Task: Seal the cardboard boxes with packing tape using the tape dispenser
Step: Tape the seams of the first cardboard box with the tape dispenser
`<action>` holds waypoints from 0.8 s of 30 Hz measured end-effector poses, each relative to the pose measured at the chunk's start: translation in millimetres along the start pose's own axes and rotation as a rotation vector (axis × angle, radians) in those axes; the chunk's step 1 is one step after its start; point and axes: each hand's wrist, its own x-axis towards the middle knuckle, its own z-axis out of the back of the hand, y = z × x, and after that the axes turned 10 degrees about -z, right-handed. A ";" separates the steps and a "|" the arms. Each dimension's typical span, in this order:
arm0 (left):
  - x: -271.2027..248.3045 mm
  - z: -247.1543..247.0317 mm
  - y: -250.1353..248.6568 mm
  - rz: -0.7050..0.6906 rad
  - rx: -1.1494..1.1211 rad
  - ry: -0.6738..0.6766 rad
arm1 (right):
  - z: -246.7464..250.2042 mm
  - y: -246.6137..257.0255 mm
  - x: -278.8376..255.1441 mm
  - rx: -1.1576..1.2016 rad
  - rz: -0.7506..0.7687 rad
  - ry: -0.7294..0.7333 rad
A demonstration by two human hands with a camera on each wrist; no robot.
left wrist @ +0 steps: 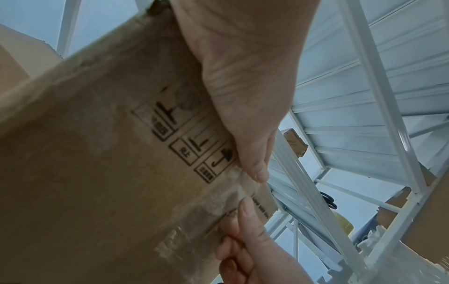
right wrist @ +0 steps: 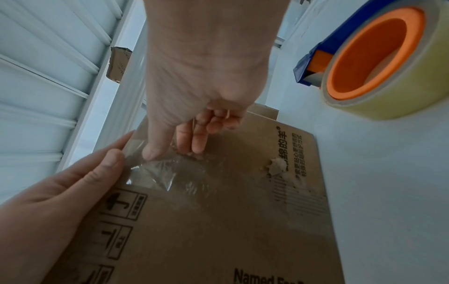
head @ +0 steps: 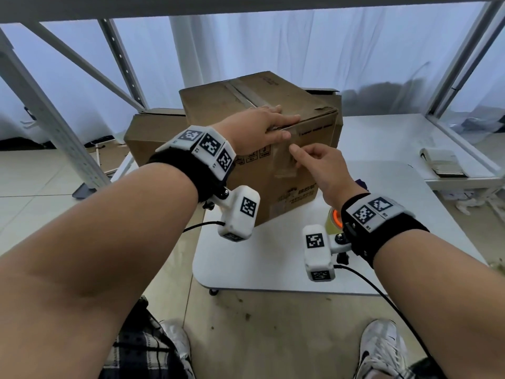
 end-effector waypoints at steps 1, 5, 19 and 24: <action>0.4 -0.3 0.2 0.000 0.002 -0.002 | -0.3 0.4 -0.6 -0.010 0.006 0.023; 0.4 0.5 -0.5 0.001 0.002 -0.009 | -1.2 -0.2 -0.2 -0.078 0.007 0.042; 9.5 -4.7 -15.4 0.094 0.273 -0.049 | 6.1 12.0 6.8 -0.381 -0.002 0.111; 8.6 -6.2 -12.8 0.096 0.279 -0.025 | 15.7 15.8 5.9 -0.341 -0.053 0.222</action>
